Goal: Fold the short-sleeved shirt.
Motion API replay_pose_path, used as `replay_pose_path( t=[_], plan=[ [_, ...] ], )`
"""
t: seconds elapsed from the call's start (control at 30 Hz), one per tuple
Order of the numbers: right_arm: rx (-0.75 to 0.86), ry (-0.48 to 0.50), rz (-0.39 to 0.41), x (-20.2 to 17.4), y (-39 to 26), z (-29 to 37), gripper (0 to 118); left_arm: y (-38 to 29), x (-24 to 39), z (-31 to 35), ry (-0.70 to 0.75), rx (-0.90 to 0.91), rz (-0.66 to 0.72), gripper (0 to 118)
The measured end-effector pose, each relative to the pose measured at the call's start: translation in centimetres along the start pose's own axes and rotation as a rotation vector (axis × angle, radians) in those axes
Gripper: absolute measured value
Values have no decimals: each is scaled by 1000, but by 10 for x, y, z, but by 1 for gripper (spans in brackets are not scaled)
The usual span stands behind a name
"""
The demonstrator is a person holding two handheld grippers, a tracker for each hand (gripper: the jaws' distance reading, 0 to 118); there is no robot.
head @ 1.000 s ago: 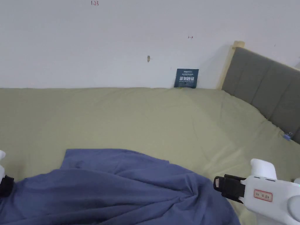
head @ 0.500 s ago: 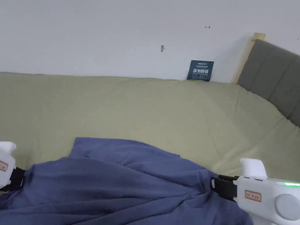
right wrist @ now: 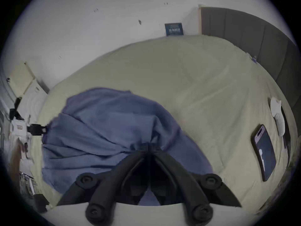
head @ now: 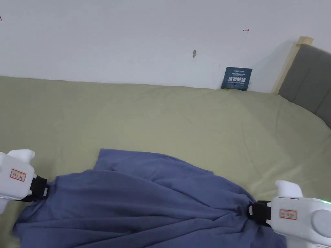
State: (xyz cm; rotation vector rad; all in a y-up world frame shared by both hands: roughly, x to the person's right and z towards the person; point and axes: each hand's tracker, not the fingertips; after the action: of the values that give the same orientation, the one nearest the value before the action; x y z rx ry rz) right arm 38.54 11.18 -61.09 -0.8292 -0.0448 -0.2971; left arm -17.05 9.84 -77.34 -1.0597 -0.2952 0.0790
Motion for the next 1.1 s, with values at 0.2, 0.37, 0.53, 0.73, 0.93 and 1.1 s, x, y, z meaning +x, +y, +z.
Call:
replay_pose_path(
  t=[0.2,0.37,0.53,0.73,0.93,1.1],
  plan=[
    [203,145,49,-26,35,61,2,18,10,57,-114,171,9,0],
    [300,166,155,-65,65,99,2,42,16,120,-108,341,-28,0],
    [364,170,199,-94,105,114,2,70,10,181,-114,453,-18,0],
    [427,180,230,-121,166,125,2,104,7,242,-57,529,-69,0],
    [477,171,276,-149,230,132,2,140,6,284,24,581,-85,0],
    [555,138,307,-167,277,135,2,167,2,297,97,627,-75,0]
  ],
)
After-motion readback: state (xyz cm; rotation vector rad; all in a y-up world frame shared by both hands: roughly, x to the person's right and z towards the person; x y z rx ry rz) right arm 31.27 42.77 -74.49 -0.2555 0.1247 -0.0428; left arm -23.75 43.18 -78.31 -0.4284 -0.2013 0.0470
